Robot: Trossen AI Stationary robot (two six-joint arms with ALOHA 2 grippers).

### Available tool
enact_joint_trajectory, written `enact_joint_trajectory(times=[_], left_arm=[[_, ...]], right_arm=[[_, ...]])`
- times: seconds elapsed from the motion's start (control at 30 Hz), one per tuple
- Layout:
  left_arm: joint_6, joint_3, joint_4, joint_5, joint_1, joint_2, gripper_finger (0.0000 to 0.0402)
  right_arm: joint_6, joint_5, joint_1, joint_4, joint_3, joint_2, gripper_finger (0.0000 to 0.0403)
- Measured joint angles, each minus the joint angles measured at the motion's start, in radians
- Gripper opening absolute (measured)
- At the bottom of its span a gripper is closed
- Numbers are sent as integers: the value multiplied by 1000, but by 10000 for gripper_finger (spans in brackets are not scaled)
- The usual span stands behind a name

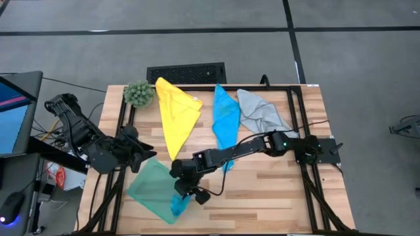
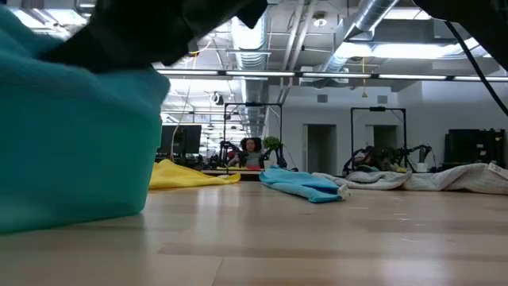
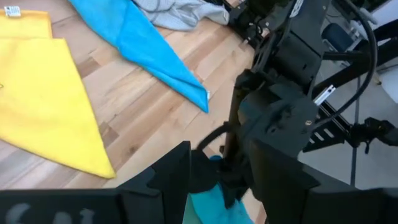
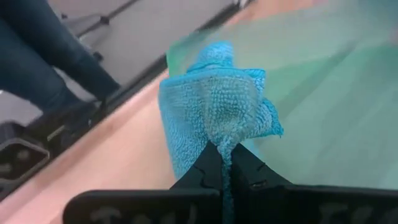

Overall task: Fold microfiber towels
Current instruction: Put the folded blue towel into the blue bin, then adjust the folded blue towel in the bin

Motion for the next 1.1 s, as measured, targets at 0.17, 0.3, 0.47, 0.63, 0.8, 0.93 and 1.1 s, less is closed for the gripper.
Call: enact_joint_trajectory(times=[0.17, 0.3, 0.47, 0.63, 0.8, 0.93, 1.1], left_arm=[[2, 0, 0, -8, 0, 0, 158], [2, 0, 0, -8, 0, 0, 158], [5, 0, 0, -8, 0, 0, 158], [17, 0, -1, -8, 0, 0, 157], [24, 0, -2, -8, 0, 0, 157], [23, 0, -2, -8, 0, 0, 157], [-4, 0, -7, -8, 1, 0, 157]], right_arm=[[21, -2, -1, 9, 1, 6, 25], [14, 27, 0, 32, 1, 6, 38], [-35, 31, 1, 60, 1, 6, 67], [-37, 41, 0, 98, 1, 6, 118], [-21, 102, 0, 170, 1, 6, 186], [46, 133, -6, 203, 1, 6, 233], [162, 136, -34, 176, 0, -11, 249]])
